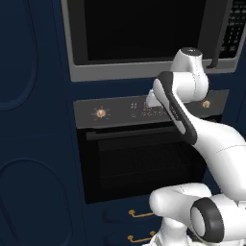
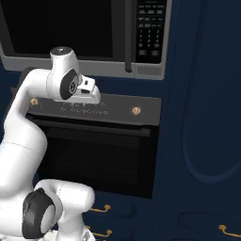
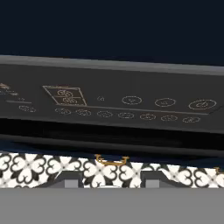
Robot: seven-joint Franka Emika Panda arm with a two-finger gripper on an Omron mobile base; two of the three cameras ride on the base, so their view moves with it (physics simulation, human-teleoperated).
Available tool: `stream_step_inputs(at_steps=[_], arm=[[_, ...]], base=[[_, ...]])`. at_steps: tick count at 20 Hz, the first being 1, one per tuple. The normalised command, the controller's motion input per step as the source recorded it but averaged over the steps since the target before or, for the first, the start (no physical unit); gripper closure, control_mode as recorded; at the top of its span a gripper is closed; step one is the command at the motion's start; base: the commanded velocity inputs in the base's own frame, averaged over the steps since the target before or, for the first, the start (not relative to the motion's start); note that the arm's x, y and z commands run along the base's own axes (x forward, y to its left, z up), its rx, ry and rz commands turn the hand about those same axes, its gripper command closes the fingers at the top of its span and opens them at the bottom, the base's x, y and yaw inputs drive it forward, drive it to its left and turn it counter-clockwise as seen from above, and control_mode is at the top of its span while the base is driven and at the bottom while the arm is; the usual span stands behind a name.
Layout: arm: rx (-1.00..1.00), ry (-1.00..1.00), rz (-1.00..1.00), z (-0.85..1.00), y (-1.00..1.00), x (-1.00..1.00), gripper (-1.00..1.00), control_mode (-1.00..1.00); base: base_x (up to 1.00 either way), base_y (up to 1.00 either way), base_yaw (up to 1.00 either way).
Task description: Navigate to the range hood.
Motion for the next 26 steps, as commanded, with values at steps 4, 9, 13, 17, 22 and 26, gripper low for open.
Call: stream_step_inputs(at_steps=[4, 9, 13, 17, 22, 26], arm=[[0.00, -0.10, 0.00, 0.00, 0.00, -0.68, -1.00, -1.00], [-0.01, -0.23, 0.00, 0.01, 0.00, -1.00, -1.00, -1.00], [0.00, -0.19, 0.00, 0.03, -0.05, -0.81, -1.00, -1.00], [0.00, -0.06, -0.01, 0.02, -0.04, -0.43, -1.00, 1.00], [0.00, 0.00, 0.00, 0.00, 0.00, 0.00, -1.00, 1.00], [0.00, 0.00, 0.00, 0.00, 0.00, 0.00, -1.00, 1.00]], base=[[0.00, 0.00, 0.00], [0.00, 0.00, 0.00], [0.00, 0.00, 0.00], [-0.47, -0.31, -0.05], [-0.70, -0.93, -0.26], [-0.12, -0.62, -0.75]])
